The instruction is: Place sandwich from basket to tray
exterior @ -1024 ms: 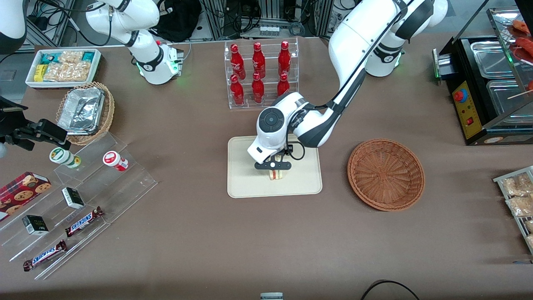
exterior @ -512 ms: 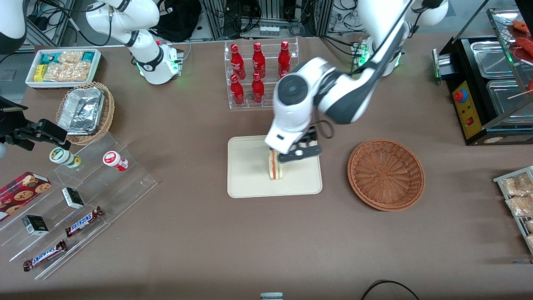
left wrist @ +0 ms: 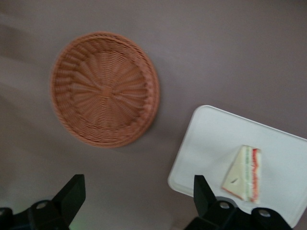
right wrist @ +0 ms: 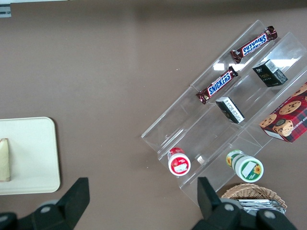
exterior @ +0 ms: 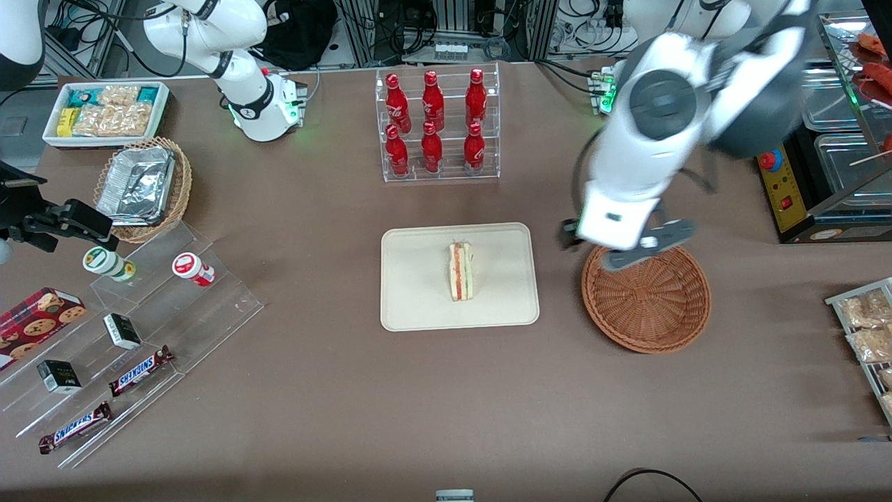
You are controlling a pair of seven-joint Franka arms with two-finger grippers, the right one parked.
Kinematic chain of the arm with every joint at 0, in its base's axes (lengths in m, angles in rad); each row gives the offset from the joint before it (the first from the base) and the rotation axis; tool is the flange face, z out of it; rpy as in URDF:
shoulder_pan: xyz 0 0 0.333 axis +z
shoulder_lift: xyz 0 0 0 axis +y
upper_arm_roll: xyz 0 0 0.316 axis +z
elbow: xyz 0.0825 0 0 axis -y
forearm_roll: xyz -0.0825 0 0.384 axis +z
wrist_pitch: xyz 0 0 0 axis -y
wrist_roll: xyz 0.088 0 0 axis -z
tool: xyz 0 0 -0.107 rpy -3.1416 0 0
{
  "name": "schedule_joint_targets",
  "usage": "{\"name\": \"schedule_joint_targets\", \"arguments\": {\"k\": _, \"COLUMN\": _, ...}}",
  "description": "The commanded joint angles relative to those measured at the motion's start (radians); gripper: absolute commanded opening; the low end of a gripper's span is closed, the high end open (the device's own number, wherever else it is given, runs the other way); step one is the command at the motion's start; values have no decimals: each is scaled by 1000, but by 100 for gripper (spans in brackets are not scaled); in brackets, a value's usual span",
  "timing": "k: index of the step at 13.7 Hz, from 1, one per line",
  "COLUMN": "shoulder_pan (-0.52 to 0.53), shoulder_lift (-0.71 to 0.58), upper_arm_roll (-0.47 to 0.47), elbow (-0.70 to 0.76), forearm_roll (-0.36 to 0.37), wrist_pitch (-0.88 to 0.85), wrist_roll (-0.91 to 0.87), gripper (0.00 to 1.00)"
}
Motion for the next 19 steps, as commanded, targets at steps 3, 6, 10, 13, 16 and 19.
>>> {"name": "schedule_joint_targets", "arguments": {"k": 3, "shoulder_pan": 144, "shoulder_lift": -123, "upper_arm_roll": -9, "elbow": -36, "forearm_roll": -19, "wrist_pitch": -135, "wrist_roll": 244, "gripper": 100}}
{"name": "schedule_joint_targets", "arguments": {"k": 6, "shoulder_pan": 228, "shoulder_lift": -213, "upper_arm_roll": -9, "elbow": -115, "forearm_roll": -70, "wrist_pitch": -157, "wrist_roll": 425, "gripper": 100}}
{"name": "schedule_joint_targets", "arguments": {"k": 10, "shoulder_pan": 337, "shoulder_lift": -287, "upper_arm_roll": -8, "elbow": -176, "forearm_roll": -82, "wrist_pitch": -166, "wrist_roll": 664, "gripper": 100}}
{"name": "schedule_joint_targets", "arguments": {"k": 13, "shoulder_pan": 289, "shoulder_lift": -291, "upper_arm_roll": 76, "elbow": -154, "forearm_roll": -82, "wrist_pitch": -186, "wrist_roll": 718, "gripper": 100}}
{"name": "schedule_joint_targets", "arguments": {"k": 16, "shoulder_pan": 267, "shoulder_lift": -254, "upper_arm_roll": 92, "elbow": -88, "forearm_roll": -73, "wrist_pitch": -178, "wrist_roll": 718, "gripper": 100}}
{"name": "schedule_joint_targets", "arguments": {"k": 19, "shoulder_pan": 253, "shoulder_lift": -249, "upper_arm_roll": 93, "elbow": -70, "forearm_roll": -68, "wrist_pitch": -176, "wrist_roll": 721, "gripper": 100}}
